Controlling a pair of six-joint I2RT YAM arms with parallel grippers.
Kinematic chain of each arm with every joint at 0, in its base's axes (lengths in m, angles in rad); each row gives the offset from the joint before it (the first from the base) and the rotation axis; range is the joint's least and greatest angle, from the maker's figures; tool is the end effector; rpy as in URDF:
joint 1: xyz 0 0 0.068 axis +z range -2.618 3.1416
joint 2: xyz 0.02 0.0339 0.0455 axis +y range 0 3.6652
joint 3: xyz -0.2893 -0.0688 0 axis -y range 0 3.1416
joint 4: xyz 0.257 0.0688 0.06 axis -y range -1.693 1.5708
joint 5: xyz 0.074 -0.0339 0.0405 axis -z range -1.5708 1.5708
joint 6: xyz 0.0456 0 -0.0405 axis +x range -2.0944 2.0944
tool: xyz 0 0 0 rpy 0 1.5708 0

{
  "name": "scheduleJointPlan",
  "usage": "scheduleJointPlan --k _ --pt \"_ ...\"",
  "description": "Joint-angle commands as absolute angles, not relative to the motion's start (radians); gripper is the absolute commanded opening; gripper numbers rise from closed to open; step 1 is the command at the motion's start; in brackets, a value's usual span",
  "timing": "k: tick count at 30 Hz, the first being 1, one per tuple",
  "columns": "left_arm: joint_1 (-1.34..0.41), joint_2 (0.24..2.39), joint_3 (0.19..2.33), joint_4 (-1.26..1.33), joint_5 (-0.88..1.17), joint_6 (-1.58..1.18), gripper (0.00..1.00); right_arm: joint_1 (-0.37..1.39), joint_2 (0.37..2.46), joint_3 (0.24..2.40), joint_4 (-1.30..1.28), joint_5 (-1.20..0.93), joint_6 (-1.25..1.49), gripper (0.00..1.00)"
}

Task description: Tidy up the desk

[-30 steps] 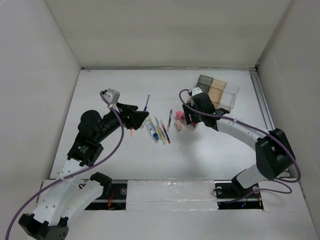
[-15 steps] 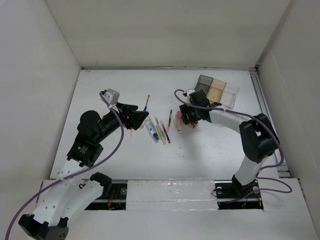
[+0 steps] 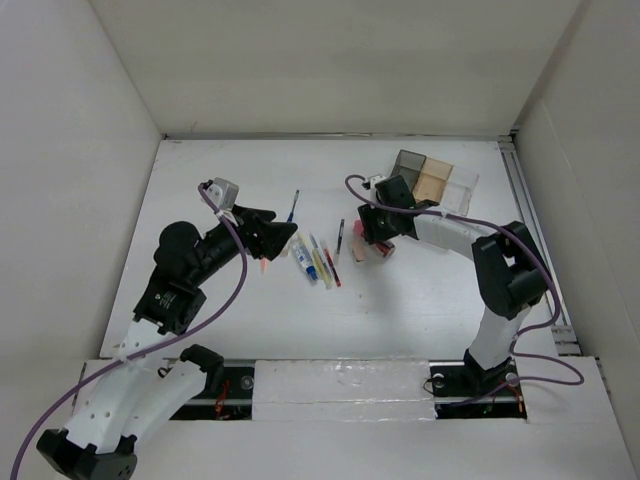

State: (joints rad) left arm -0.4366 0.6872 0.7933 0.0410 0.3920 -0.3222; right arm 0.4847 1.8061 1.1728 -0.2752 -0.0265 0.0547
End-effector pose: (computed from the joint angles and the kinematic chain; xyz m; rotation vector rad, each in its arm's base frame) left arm 0.1380 -0.0836 0.4009 0.4189 1.4383 -0.8959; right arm 0.3566 0.1891 0.1968 -0.5440 2.4377 0.2607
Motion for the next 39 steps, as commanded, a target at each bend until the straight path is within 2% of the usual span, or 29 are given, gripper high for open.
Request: scheduleJointPlan --k 1,6,19,20,24,31,39 --pt "-0.433 0.667 0.788 0.097 0.403 -0.310 0.62 0.482 1.809 1.177 -0.302 -0.040 0.072 0.57" --pt "-0.433 0.660 0.788 0.098 0.400 -0.310 0.62 0.482 1.818 1.170 -0.322 -0.044 0.074 0.63" --pt "-0.433 0.650 0.795 0.097 0.400 -0.301 0.62 0.482 1.815 1.160 -0.347 -0.054 0.087 0.61" --pt "-0.433 0.649 0.795 0.097 0.400 -0.302 0.62 0.482 1.816 1.157 -0.344 -0.060 0.087 0.58" --pt "-0.433 0.643 0.793 0.097 0.399 -0.301 0.62 0.482 1.789 1.135 -0.344 -0.072 0.095 0.23" --pt "-0.433 0.638 0.792 0.101 0.408 -0.304 0.62 0.482 1.547 1.059 -0.342 -0.043 0.140 0.20" --pt "-0.433 0.638 0.787 0.107 0.417 -0.310 0.62 0.329 1.301 1.046 -0.266 -0.089 0.221 0.19"
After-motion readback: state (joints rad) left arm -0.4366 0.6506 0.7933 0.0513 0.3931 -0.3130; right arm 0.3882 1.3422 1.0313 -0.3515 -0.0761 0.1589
